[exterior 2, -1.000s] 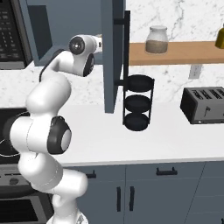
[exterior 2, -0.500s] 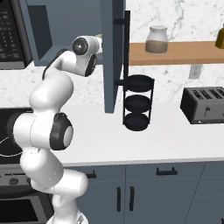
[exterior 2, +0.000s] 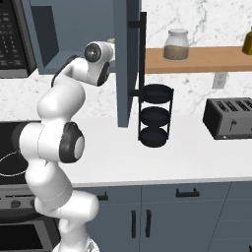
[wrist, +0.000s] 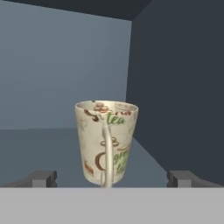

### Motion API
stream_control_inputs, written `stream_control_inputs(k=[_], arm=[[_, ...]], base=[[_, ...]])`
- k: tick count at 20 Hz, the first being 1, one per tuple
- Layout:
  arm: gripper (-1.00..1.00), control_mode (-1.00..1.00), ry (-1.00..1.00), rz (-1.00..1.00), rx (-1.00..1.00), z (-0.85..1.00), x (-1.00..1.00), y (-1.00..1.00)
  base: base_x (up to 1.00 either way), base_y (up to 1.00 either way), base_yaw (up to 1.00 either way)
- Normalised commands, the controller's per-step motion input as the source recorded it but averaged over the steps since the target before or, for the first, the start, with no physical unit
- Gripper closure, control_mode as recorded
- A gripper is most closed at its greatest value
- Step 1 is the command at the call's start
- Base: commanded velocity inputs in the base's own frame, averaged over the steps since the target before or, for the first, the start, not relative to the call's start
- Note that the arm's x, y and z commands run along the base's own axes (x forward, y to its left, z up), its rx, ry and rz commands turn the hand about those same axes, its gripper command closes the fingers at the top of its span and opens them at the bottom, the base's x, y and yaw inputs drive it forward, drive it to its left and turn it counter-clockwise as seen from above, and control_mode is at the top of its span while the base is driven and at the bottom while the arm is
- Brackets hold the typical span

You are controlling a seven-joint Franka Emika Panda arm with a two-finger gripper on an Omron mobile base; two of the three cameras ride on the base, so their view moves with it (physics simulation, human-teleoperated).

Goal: Gather all objects into one cabinet and sort the glasses and bowls to opposite sides.

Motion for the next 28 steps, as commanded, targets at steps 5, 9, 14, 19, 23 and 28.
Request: stream_control_inputs(k=[5,9,14,19,23,28], arm=[[-1.0,-1.0,0.0,0.0,0.0,-0.08,0.19,0.0],[-1.0,-1.0,0.0,0.0,0.0,0.0,0.22,0.0],[1.0,-1.0,0.0,0.0,0.0,-0.02,0.17,-0.01],[1.0,-1.0,0.0,-0.01,0.0,0.0,0.0,-0.16],[1.0,-1.0,0.0,-0.02,0.0,0.0,0.0,-0.02],[1.0,-1.0,0.01,-0.03,0.0,0.02,0.02,0.0]], base=[[0.0,0.0,0.0],[0.0,0.0,0.0],[0.0,0.0,0.0],[0.0,0.0,0.0],[0.0,0.0,0.0],[0.0,0.0,0.0]])
